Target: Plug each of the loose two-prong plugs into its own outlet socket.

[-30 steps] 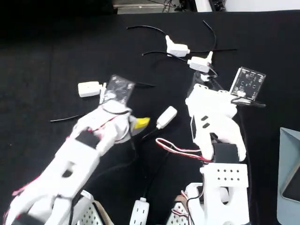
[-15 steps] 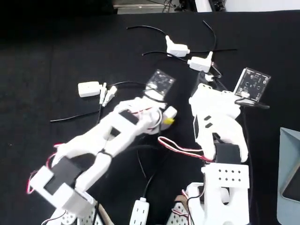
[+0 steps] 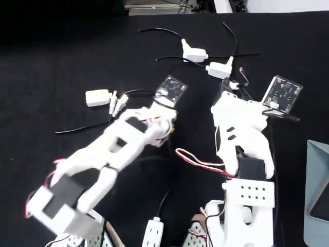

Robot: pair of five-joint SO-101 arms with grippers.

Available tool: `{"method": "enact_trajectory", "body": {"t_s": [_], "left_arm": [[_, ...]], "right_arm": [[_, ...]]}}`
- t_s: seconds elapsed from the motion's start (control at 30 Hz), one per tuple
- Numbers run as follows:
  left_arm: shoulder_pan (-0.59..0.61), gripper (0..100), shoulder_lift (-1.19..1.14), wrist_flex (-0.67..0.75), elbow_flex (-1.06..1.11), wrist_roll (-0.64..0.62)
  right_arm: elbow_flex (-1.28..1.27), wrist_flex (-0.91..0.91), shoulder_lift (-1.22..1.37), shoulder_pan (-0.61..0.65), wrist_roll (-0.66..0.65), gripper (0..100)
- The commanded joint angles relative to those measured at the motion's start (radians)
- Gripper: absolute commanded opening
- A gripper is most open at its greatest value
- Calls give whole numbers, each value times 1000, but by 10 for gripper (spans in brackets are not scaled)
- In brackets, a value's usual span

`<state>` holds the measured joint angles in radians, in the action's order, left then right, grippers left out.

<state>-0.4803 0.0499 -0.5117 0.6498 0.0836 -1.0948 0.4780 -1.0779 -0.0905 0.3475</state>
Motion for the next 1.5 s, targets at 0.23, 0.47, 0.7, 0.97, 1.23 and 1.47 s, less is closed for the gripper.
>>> {"method": "enact_trajectory", "body": {"t_s": [0.23, 0.47, 0.7, 0.97, 1.23, 1.47], "left_arm": [[217, 63, 617, -137, 344, 304], [374, 115, 697, -130, 444, 471], [344, 213, 707, -130, 533, 480], [338, 225, 710, -138, 552, 476], [567, 223, 790, -130, 406, 362], [591, 223, 678, -2, 410, 354]], "right_arm": [[13, -25, -16, -9, 12, 13], [13, -25, -16, -8, 9, 13], [10, -23, -15, 18, 9, 13], [8, -23, -15, 18, 8, 13], [4, -25, -15, 18, 8, 13], [4, -25, -15, 18, 8, 13]]}}
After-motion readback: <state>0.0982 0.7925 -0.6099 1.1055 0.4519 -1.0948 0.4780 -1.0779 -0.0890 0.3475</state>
